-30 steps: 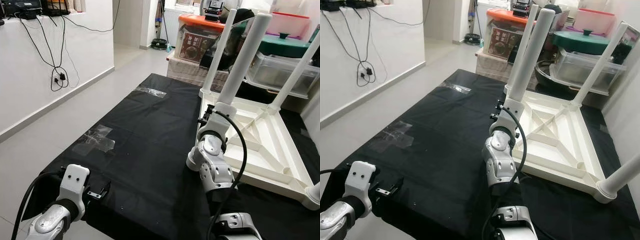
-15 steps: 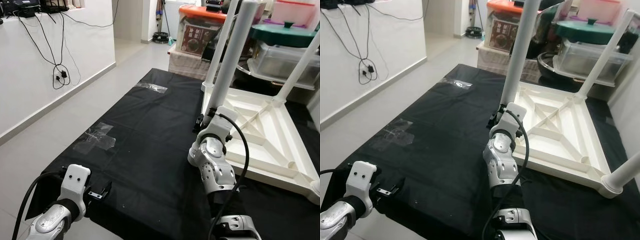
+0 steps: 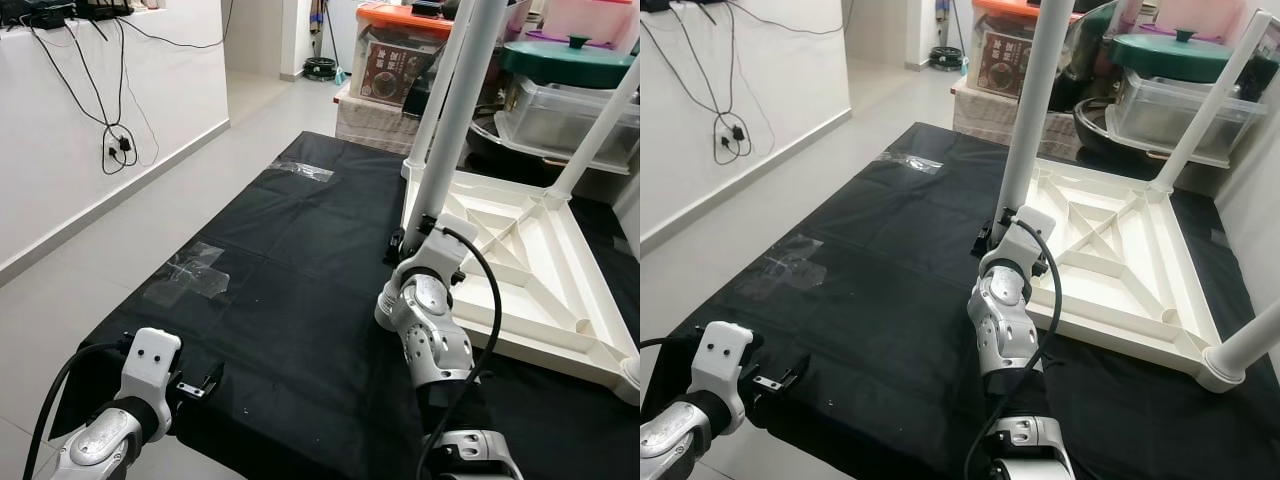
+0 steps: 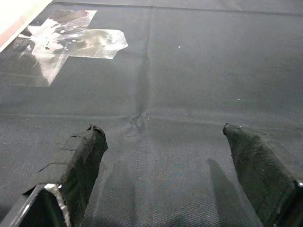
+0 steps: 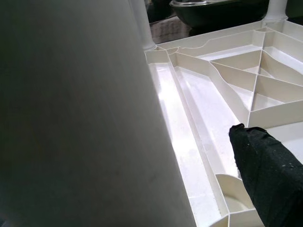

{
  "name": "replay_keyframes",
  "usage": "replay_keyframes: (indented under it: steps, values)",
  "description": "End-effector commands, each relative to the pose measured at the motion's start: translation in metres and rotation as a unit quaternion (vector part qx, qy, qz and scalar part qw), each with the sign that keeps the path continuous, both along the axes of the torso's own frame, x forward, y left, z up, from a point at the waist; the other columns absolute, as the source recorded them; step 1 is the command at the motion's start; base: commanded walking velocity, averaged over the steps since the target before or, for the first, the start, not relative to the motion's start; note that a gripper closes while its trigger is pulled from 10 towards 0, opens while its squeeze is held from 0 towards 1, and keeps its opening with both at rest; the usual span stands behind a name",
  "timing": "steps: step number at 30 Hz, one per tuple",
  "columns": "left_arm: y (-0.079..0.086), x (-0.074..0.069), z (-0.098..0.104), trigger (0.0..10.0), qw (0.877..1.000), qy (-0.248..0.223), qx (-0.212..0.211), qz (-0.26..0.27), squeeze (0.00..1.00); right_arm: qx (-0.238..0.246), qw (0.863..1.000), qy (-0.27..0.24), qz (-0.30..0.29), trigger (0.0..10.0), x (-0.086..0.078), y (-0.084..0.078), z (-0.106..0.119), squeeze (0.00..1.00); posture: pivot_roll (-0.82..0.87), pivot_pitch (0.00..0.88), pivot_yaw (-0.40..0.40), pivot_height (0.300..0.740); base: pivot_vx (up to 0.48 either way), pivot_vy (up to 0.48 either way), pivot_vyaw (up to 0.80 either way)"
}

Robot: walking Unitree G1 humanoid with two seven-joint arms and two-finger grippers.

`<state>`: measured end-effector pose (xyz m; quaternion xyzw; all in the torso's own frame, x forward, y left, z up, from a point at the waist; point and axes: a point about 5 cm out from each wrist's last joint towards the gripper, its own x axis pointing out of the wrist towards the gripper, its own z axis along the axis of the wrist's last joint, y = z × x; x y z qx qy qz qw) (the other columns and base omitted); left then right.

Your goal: Building children table

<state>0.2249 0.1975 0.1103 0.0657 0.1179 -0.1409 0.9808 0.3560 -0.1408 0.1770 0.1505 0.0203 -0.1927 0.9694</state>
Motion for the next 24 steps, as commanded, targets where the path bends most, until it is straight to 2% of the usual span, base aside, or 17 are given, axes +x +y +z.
replay_keyframes:
  steps: [1,10,22,23,24]
  values:
    - [-0.001,0.000,-0.001,10.0,1.000,0.001,-0.001,-0.005,0.00,0.008,1.000,-0.009,-0.028,10.0,0.000,-0.017,0.007,1.00,0.10,0.000,-0.082,0.740,0.000,0.000,0.00]
    - [-0.001,0.000,0.000,10.0,1.000,0.000,0.000,-0.011,0.00,0.008,0.999,-0.047,0.007,10.0,0.004,-0.020,0.022,1.00,0.09,0.000,-0.075,0.740,0.000,0.000,0.00]
    - [-0.001,0.001,-0.001,10.0,1.000,0.000,0.001,-0.016,0.00,-0.025,0.996,-0.076,0.045,10.0,0.011,-0.029,0.040,1.00,0.08,0.000,-0.070,0.740,0.000,0.000,0.00]
    - [-0.001,0.001,0.000,10.0,1.000,0.000,0.001,-0.017,0.00,-0.032,0.995,-0.083,0.053,10.0,0.013,-0.031,0.044,0.36,0.08,0.000,-0.067,0.740,0.000,0.000,0.00]
    - [-0.001,0.001,0.000,10.0,1.000,0.000,0.001,-0.017,0.00,-0.037,0.994,-0.088,0.059,10.0,0.014,-0.033,0.048,0.36,0.08,0.000,-0.067,0.740,0.000,0.000,0.00]
